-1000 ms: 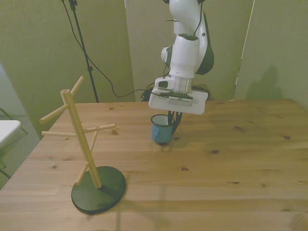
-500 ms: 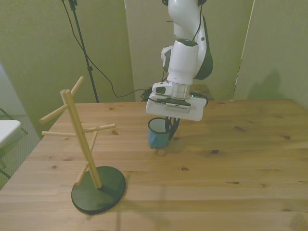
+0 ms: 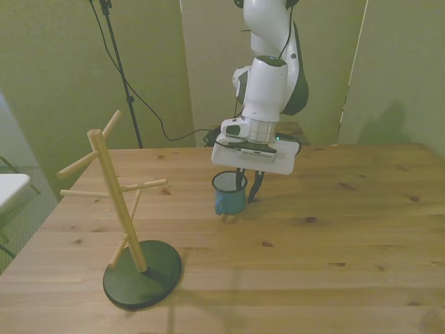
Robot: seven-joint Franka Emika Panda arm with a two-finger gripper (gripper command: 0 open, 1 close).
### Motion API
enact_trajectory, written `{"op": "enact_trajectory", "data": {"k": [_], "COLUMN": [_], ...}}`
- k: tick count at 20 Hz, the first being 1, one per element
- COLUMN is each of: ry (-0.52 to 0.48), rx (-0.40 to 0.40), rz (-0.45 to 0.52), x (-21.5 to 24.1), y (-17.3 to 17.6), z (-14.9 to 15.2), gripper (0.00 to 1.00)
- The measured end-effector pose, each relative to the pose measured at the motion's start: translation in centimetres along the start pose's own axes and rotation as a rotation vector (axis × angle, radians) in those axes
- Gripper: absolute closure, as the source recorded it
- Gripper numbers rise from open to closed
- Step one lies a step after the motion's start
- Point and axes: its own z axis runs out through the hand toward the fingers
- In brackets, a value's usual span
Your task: Unload the mug
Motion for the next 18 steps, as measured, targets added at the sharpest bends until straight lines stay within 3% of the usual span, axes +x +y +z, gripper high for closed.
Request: {"op": "enact_trajectory", "data": {"k": [7, 18], "ry": [0.011, 0.044], "rx": [0.009, 0.084], "rz": [0.011, -0.007], "x": [0.3, -2.8], "y": [0.3, 3.1], "z": [-1.7, -8.2], "gripper": [0.00, 0.00]}}
